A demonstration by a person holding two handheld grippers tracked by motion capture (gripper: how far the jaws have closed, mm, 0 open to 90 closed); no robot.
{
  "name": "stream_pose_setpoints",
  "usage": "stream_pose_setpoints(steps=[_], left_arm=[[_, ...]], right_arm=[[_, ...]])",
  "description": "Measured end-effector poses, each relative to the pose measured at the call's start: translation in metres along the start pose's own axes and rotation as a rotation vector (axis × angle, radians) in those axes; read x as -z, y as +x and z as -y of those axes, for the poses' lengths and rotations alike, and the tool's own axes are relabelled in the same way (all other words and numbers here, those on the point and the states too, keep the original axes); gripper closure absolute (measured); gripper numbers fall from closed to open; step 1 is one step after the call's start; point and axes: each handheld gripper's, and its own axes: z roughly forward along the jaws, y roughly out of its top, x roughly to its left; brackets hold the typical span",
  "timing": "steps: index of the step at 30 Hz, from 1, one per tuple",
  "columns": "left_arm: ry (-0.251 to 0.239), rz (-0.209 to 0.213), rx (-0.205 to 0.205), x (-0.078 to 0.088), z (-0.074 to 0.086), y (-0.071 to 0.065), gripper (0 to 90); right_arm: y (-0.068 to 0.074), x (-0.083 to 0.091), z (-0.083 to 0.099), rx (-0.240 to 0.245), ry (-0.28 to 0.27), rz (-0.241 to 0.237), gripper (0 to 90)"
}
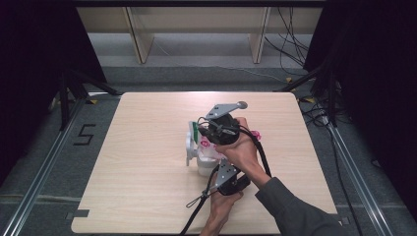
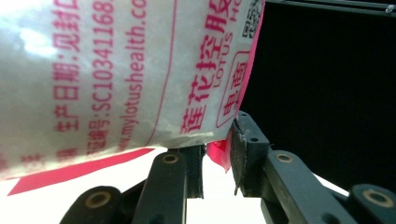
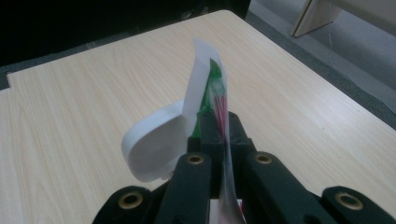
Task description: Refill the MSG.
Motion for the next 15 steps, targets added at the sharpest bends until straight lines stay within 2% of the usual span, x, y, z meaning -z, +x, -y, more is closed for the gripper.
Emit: stream_pose_setpoints(steps=[1,3,5,6,8,11,12,15], left_arm=[[-0.01,0.007,0.003,-0.0007,0.0003,0.0001,75.4],[0.002,-0.004,-0.003,0.0008,-0.0008,-0.0001,75.4],[-0.012,0.011,0.004,-0.0002,0.0002,0.0009,75.4],[-0.018,0.016,0.006,-0.0012,0.0009,0.001,75.4],[-0.017,0.016,0.006,-0.0014,0.0014,0.0009,75.4],[-0.001,0.006,0.0,-0.0002,0.0011,0.0012,75.3],[0.006,-0.005,-0.005,0.0004,0.0013,0.0015,75.3],[0.018,-0.006,-0.005,-0.0002,0.0029,0.0031,75.2]], right_arm=[[0.0001,-0.0001,0.0003,0.0,0.004,-0.002,90.0],[-0.0004,0.001,-0.0004,-0.002,0.002,-0.001,90.0],[-0.0019,0.0016,0.0,0.002,-0.026,0.009,90.0],[-0.0013,0.0025,0.0001,-0.014,-0.017,0.005,90.0],[-0.0019,0.003,0.001,-0.003,-0.024,0.004,90.0],[-0.003,0.0055,0.0017,-0.01,-0.03,0.004,90.0],[-0.0041,0.0053,0.0018,0.008,-0.046,0.009,90.0],[-0.0054,0.0089,0.0028,0.016,-0.041,-0.008,90.0]])
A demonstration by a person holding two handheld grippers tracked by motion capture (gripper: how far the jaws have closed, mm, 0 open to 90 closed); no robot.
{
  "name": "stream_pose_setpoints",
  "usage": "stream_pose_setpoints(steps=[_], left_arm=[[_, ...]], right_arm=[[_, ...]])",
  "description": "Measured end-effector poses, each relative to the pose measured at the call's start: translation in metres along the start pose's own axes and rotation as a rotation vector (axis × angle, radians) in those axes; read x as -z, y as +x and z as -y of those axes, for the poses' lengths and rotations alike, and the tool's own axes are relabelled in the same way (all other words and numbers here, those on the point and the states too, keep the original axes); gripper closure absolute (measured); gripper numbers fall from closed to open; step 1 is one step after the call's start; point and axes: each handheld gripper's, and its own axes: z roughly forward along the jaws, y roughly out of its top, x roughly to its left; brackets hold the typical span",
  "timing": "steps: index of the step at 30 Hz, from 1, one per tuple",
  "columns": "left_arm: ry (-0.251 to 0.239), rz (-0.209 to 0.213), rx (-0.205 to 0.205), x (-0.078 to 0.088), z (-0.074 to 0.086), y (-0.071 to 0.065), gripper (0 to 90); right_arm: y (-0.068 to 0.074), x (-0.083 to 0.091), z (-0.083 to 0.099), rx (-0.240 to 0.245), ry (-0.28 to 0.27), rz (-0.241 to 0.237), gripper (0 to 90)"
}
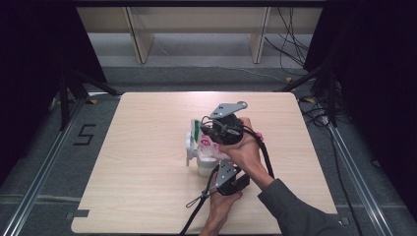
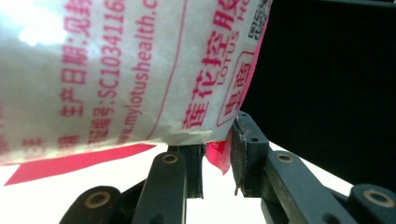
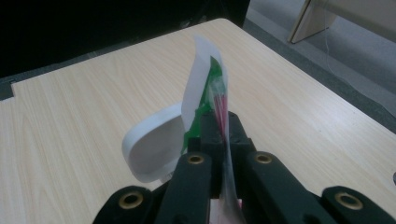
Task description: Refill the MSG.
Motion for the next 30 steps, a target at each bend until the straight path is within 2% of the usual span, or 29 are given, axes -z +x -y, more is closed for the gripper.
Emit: stream_pose_setpoints(steps=[2,3,5,7,9,10,11,13,15,17,18,20,21,24,25,26,28,30], left_arm=[[0.013,-0.008,-0.004,0.0,0.001,0.0,75.1],[0.011,-0.005,-0.005,0.0,0.001,0.0,74.9],[0.043,-0.016,-0.004,0.001,0.002,0.0,74.7],[0.041,-0.01,0.001,0.001,0.003,0.001,74.2],[0.053,-0.019,0.011,0.001,0.004,0.001,73.6],[0.051,-0.009,0.014,0.0,0.005,0.002,73.2],[0.061,-0.017,0.012,0.001,0.004,0.002,72.7],[0.075,-0.01,-0.006,0.001,0.005,0.003,71.7],[0.075,-0.017,0.003,0.002,0.006,0.002,71.1],[0.082,-0.012,0.004,0.002,0.006,0.003,70.1],[0.092,-0.012,0.003,0.002,0.005,0.003,69.4],[0.098,-0.009,-0.009,0.002,0.006,0.004,68.6],[0.101,-0.007,-0.013,0.003,0.006,0.004,67.9],[0.112,-0.003,-0.022,0.003,0.006,0.005,65.6],[0.106,-0.007,-0.014,0.003,0.006,0.006,65.2],[0.108,-0.01,-0.016,0.003,0.006,0.006,64.7],[0.121,-0.013,-0.025,0.004,0.006,0.006,63.8],[0.127,-0.013,-0.027,0.005,0.006,0.007,62.4]], right_arm=[[0.0,0.002,0.002,-0.019,-0.012,0.011,90.0],[0.0,0.005,0.003,-0.041,-0.004,0.0,90.0],[-0.001,0.008,0.004,-0.026,-0.01,-0.002,90.0],[0.0,0.011,0.007,-0.057,-0.024,-0.006,90.0],[-0.002,0.017,0.009,-0.044,-0.029,-0.01,90.0],[-0.001,0.019,0.011,-0.061,-0.037,-0.011,90.0],[-0.003,0.021,0.012,-0.037,-0.05,-0.009,90.0],[-0.004,0.027,0.015,-0.037,-0.056,-0.014,90.0],[-0.005,0.032,0.017,-0.066,-0.067,-0.012,90.0],[-0.006,0.038,0.02,-0.072,-0.083,-0.012,90.0],[-0.008,0.041,0.022,-0.057,-0.094,-0.008,90.0],[-0.009,0.046,0.026,-0.09,-0.113,-0.008,90.0],[-0.01,0.049,0.028,-0.093,-0.106,-0.011,90.0],[-0.013,0.056,0.032,-0.09,-0.133,-0.013,90.0],[-0.014,0.058,0.034,-0.1,-0.149,0.001,90.0],[-0.016,0.06,0.035,-0.087,-0.151,-0.001,90.0],[-0.017,0.065,0.038,-0.131,-0.164,-0.003,90.0],[-0.02,0.067,0.041,-0.121,-0.187,-0.012,90.0]])
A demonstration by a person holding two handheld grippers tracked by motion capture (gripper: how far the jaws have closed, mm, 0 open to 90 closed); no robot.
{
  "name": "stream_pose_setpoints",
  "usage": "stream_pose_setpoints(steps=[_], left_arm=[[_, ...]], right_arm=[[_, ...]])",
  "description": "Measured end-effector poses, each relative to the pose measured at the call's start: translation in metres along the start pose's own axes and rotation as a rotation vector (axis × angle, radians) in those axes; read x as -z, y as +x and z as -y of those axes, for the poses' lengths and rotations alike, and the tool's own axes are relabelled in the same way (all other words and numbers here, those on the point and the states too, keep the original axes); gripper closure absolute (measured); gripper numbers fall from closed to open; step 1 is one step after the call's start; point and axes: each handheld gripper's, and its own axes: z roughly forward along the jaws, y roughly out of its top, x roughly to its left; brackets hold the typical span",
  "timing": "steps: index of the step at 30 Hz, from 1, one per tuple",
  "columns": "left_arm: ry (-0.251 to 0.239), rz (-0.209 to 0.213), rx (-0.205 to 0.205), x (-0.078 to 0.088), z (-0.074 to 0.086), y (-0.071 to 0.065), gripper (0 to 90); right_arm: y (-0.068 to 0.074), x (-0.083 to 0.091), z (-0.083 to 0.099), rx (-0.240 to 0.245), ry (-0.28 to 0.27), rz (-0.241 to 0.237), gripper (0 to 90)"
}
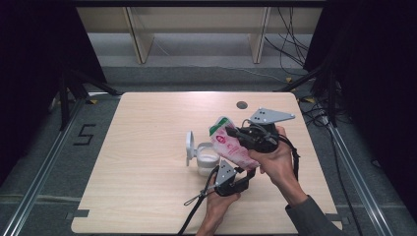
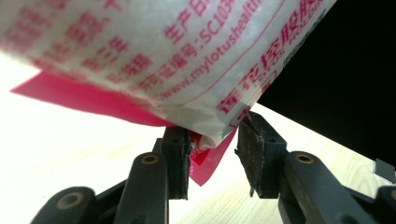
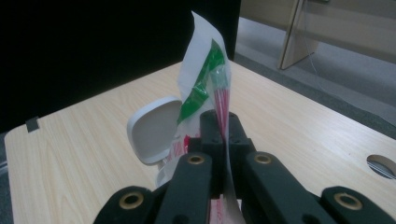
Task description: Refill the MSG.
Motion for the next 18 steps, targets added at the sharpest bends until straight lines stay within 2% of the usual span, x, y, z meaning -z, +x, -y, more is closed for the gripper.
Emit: stream_pose_setpoints(steps=[1,2,3,4,5,7,9,11,12,14,15,16,17,18], left_arm=[[-0.001,-0.004,-0.004,0.0,0.0,0.0,61.5],[-0.001,-0.009,-0.011,0.001,0.0,0.0,61.4],[0.005,-0.004,-0.009,0.001,0.0,0.0,60.6],[0.006,0.002,-0.001,0.001,0.0,0.001,59.7],[0.007,0.004,0.005,0.002,-0.001,0.001,57.8],[0.011,0.007,0.01,0.001,0.0,0.002,55.3],[0.034,-0.011,0.019,0.001,0.0,0.003,54.3],[0.037,-0.003,0.033,0.0,0.001,0.004,49.9],[0.052,-0.018,0.029,0.001,0.001,0.003,48.7],[0.054,-0.022,0.028,0.002,0.001,0.003,47.5],[0.047,-0.02,0.038,0.001,0.002,0.004,46.3],[0.04,-0.007,0.046,0.0,0.002,0.004,45.1],[0.053,-0.018,0.045,0.001,0.002,0.003,44.4],[0.053,-0.015,0.038,0.001,0.002,0.003,43.9]], right_arm=[[0.001,0.003,0.001,-0.032,0.002,0.007,90.0],[-0.001,0.005,0.002,-0.02,-0.015,0.005,90.0],[-0.002,0.006,0.002,-0.029,-0.02,0.004,90.0],[-0.002,0.009,0.003,-0.038,-0.018,0.008,90.0],[-0.004,0.011,0.004,-0.027,-0.027,0.015,90.0],[-0.006,0.013,0.007,-0.045,-0.041,0.008,90.0],[-0.007,0.015,0.01,-0.055,-0.045,0.021,90.0],[-0.009,0.015,0.015,-0.071,-0.058,0.024,90.0],[-0.012,0.016,0.017,-0.06,-0.064,0.009,90.0],[-0.013,0.018,0.021,-0.095,-0.071,0.021,90.0],[-0.015,0.018,0.022,-0.089,-0.085,0.012,90.0],[-0.015,0.021,0.024,-0.108,-0.08,0.014,90.0],[-0.015,0.021,0.025,-0.097,-0.09,0.019,90.0],[-0.014,0.022,0.027,-0.106,-0.091,0.013,90.0]])
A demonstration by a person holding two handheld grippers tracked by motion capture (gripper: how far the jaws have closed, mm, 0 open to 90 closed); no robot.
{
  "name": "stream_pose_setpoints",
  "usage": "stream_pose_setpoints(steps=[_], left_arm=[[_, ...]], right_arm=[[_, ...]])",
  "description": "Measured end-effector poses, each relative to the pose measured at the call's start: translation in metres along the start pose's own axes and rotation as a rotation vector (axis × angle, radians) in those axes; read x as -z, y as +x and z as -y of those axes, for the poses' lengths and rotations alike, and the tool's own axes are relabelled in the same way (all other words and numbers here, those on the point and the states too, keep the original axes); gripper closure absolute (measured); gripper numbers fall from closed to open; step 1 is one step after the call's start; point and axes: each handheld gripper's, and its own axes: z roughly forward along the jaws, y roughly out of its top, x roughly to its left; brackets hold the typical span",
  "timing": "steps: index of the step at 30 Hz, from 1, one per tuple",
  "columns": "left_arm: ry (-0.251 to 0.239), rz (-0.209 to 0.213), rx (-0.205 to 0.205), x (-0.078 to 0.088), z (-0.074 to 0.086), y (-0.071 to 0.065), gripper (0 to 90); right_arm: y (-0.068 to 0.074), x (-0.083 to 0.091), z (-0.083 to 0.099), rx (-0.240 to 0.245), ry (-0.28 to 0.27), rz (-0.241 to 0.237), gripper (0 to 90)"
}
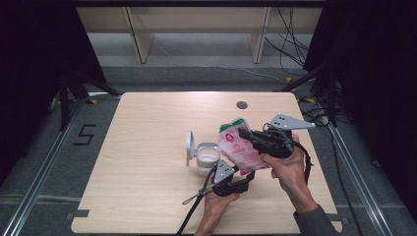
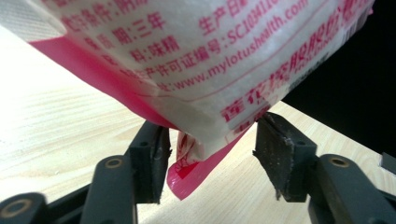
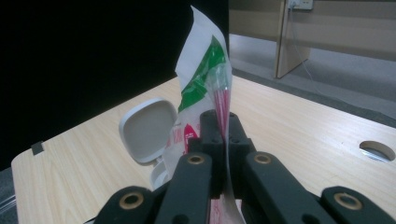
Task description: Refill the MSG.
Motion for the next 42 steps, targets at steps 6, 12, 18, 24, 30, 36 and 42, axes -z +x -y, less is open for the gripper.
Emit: stream_pose_setpoints(steps=[6,12,18,24,30,36,42], left_arm=[[0.003,0.002,0.0,0.003,-0.001,-0.002,39.2],[-0.018,0.016,-0.01,0.005,-0.002,-0.005,35.8],[-0.015,0.031,-0.016,0.004,-0.001,-0.005,33.2],[0.023,-0.007,-0.04,0.006,0.0,-0.008,27.2],[0.062,-0.027,-0.073,0.01,0.002,-0.008,20.7],[0.054,-0.037,-0.053,0.016,0.004,-0.009,19.9],[0.04,-0.026,-0.044,0.026,0.002,-0.011,19.8]], right_arm=[[0.001,0.008,0.003,-0.006,-0.015,0.002,90.0],[0.008,0.019,0.003,-0.014,-0.02,0.001,90.0],[0.009,0.025,0.001,0.01,-0.04,-0.001,90.0],[0.006,0.029,0.003,0.005,-0.025,0.026,90.0],[0.004,0.029,0.006,-0.01,-0.037,0.021,90.0],[0.004,0.029,0.009,0.005,-0.024,0.029,90.0],[0.001,0.025,0.016,0.003,-0.008,0.04,90.0]])
